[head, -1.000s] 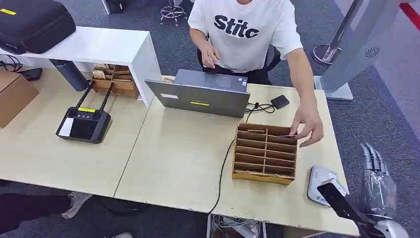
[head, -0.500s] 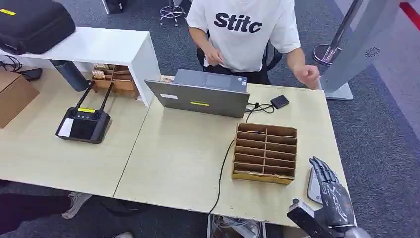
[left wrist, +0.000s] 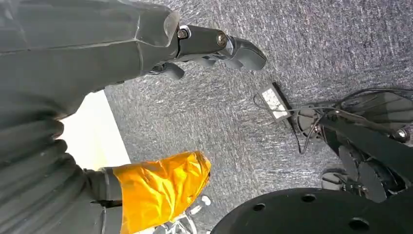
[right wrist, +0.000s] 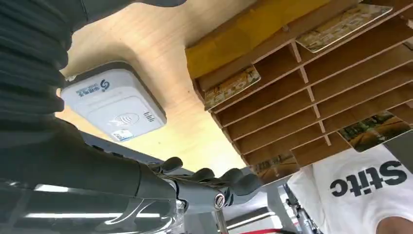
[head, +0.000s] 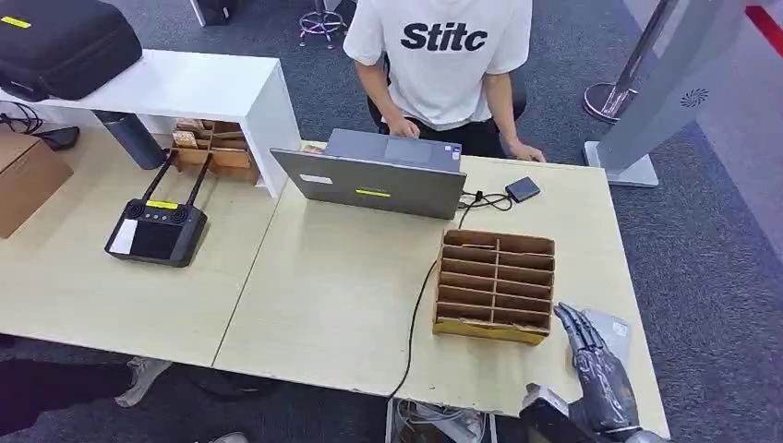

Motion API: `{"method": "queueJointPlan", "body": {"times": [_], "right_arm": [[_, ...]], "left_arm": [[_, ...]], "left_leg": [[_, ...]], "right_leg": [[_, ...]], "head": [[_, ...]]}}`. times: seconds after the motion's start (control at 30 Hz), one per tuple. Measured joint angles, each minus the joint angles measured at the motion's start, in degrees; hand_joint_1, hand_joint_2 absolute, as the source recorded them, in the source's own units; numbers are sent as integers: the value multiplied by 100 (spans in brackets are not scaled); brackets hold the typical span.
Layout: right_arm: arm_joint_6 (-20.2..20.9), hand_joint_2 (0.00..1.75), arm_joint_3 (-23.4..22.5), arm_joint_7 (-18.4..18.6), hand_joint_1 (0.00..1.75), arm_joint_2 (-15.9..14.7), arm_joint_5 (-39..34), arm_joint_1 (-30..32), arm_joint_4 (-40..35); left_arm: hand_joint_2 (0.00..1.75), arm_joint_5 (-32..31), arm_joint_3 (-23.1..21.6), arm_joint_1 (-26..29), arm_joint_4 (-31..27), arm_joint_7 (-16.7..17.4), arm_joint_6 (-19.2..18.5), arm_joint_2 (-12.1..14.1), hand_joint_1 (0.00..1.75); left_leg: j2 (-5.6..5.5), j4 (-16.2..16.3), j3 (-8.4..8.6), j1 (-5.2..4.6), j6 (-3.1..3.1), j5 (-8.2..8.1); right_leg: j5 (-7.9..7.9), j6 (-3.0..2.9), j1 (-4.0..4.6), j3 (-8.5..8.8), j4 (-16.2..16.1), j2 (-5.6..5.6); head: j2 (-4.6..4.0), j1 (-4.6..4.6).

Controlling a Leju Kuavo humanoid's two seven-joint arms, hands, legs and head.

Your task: Pass the card to the sensor for recognition and then transmit it.

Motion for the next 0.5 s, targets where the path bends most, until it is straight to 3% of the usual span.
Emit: {"method": "queueJointPlan", "body": {"times": [0.5], "right_arm": [[-22, 175, 332, -53, 0, 0, 151, -235, 64]], "left_arm": [[175, 2, -2, -2, 0, 9, -31, 11, 0]], "left_leg": [[3, 0, 0, 0, 0, 0]], "right_leg": [[1, -1, 0, 1, 0, 3]], "head": [[0, 0]]}}
